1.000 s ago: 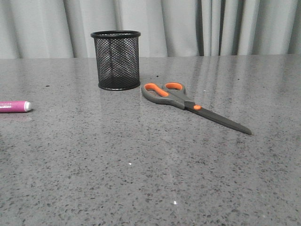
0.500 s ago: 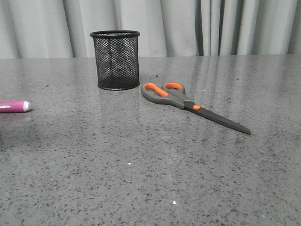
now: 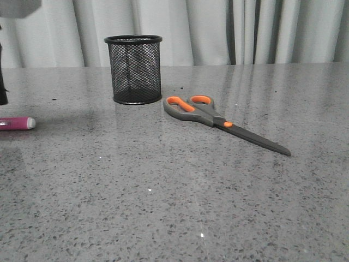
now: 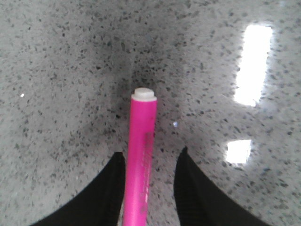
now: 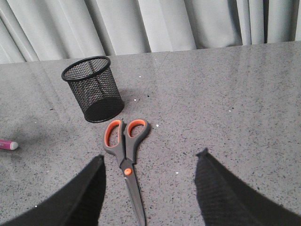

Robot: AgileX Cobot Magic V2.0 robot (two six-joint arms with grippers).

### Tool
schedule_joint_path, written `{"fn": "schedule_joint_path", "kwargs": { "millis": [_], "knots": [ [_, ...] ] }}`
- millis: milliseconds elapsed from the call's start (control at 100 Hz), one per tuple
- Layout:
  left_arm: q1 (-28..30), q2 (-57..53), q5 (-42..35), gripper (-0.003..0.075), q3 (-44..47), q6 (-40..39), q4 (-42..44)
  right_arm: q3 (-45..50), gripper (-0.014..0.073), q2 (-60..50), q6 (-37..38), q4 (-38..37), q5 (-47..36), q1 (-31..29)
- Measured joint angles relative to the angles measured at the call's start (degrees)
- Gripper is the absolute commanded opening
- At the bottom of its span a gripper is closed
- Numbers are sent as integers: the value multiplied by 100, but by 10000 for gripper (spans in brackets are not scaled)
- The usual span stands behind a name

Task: Put pen and scissors into bin
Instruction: 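Lower the left gripper onto the pink highlighter and grasp it, then lift the highlighter with the left gripper and carry it over the mesh cup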

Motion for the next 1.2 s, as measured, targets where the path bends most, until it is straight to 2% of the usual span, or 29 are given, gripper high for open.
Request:
{"fn": "schedule_joint_path", "kwargs": {
  "millis": [420, 490, 580, 790, 930, 1030, 1120, 1200],
  "knots": [
    [0, 654, -51, 222, -258, 188, -44, 0, 381, 0, 0, 0, 17, 0],
    [0, 679, -61, 150, -282, 188, -125, 0, 381, 0, 0, 0, 26, 0],
    [0, 713, -38, -22, -305, 188, -282, 0, 381, 0, 0, 0, 51, 0],
    [0, 666, -291, -19, -310, 196, -860, 0, 381, 0, 0, 0, 51, 0],
    [0, 352, -1056, -19, -433, 196, -1850, 0, 381, 0, 0, 0, 51, 0],
    [0, -20, -1836, -19, -475, 400, -3191, 0, 381, 0, 0, 0, 51, 0],
    [0, -212, -2330, -19, -499, 1100, -4717, 0, 381, 0, 0, 0, 51, 0],
    [0, -238, -2459, -19, -499, 1989, -6108, 0, 381, 0, 0, 0, 51, 0]
  ]
}}
